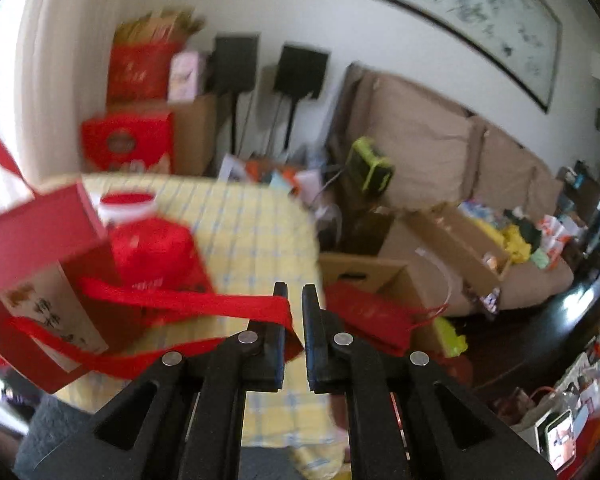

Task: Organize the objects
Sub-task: 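Carry the red gift bag with the right gripper toward the cardboard box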

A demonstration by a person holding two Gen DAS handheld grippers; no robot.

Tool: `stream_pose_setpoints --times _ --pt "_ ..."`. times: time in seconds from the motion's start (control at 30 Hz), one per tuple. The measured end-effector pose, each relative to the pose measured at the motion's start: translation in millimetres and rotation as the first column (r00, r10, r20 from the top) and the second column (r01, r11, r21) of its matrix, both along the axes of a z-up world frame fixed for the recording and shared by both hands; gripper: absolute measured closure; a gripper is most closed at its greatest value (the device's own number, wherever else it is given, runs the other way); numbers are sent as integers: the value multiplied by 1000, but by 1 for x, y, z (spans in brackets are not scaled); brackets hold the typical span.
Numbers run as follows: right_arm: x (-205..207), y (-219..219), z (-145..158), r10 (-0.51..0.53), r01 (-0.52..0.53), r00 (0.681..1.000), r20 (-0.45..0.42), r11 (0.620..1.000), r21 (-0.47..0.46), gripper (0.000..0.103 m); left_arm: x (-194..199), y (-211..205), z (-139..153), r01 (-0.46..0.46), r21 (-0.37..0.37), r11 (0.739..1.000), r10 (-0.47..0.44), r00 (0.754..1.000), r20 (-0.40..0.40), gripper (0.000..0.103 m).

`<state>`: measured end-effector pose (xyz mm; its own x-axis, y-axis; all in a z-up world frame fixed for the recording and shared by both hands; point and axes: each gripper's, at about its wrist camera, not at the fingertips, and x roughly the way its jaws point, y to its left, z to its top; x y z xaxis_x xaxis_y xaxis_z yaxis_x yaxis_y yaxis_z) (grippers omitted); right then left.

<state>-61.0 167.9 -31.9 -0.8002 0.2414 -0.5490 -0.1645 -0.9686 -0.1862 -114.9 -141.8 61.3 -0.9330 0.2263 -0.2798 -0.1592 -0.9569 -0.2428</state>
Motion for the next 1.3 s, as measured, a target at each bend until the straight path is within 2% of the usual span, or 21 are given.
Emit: stream_pose_setpoints --times 0.17,0.23,0.33,0.4,0.53,0.7,0.83,1.07,1.3 --pt "12 20 39 -57 57 993 -102 998 3 97 9 1 10 12 -3 1000 -12 999 -30 102" --pt "17 30 50 -67 63 990 -127 997 -40 97 13 1 14 17 8 1000 -17 999 -42 102" --pt "27 47 71 -65 43 983 -173 991 -128 97 21 -2 23 36 44 998 -33 997 -66 102" --pt "37 50 88 -36 6 975 -218 990 -138 94 26 -2 30 58 63 996 -52 995 -80 102" --pt "53 42 116 16 -59 959 -284 988 -145 94 34 9 45 81 33 996 -77 992 -97 102" --pt "63 31 128 62 -109 947 -314 985 -136 94 43 26 58 106 -5 994 -106 989 -103 102" --pt "66 32 134 104 -168 942 -319 969 -179 94 56 32 69 132 7 991 -130 985 -114 102" --pt "73 41 143 99 -171 936 -338 966 -192 94 67 43 80 154 -15 988 -155 982 -112 102" --pt "82 67 143 46 -124 942 -332 968 -217 94 60 45 76 162 5 987 -162 986 -51 102"
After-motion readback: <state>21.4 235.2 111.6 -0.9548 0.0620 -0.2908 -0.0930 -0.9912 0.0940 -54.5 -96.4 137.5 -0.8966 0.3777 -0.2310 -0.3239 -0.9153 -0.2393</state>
